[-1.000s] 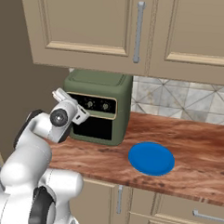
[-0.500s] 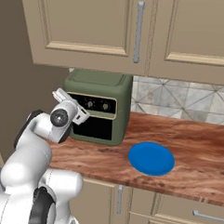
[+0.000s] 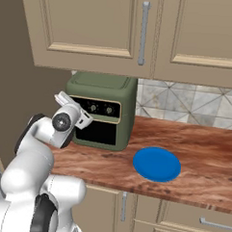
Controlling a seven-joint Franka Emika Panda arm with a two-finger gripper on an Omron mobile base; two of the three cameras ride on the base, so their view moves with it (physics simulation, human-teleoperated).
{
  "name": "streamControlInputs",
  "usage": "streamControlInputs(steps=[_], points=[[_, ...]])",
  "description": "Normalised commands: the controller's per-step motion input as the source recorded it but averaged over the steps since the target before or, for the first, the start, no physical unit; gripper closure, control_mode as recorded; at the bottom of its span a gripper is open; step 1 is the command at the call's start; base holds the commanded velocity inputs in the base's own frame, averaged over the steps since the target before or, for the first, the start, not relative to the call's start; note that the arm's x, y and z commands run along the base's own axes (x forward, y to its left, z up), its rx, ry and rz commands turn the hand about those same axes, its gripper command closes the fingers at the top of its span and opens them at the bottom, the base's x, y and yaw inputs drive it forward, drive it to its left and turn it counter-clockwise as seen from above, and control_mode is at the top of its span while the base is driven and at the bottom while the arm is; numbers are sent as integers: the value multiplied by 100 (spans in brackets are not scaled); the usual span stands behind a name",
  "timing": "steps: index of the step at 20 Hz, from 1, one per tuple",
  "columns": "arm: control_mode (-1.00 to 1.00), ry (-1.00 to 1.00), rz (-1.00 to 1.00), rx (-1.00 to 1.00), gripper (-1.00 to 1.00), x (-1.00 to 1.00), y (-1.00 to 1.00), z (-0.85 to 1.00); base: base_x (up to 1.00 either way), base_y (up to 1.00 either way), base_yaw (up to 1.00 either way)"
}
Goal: Pull the toaster oven rack outwards. Pick up the baguette from the plate and place it on the toaster oven rack. Close the toaster oven door fully and set the temperature to the lowest setting.
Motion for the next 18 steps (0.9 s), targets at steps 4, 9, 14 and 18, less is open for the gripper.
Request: streamControlInputs(steps=[4,9,14,18], points=[[-100,0,0,0,100,0,0,0,0,0,0],[-100,0,0,0,100,0,0,0,0,0,0],[-100,0,0,0,100,0,0,0,0,0,0],[-100,0,0,0,100,0,0,0,0,0,0]])
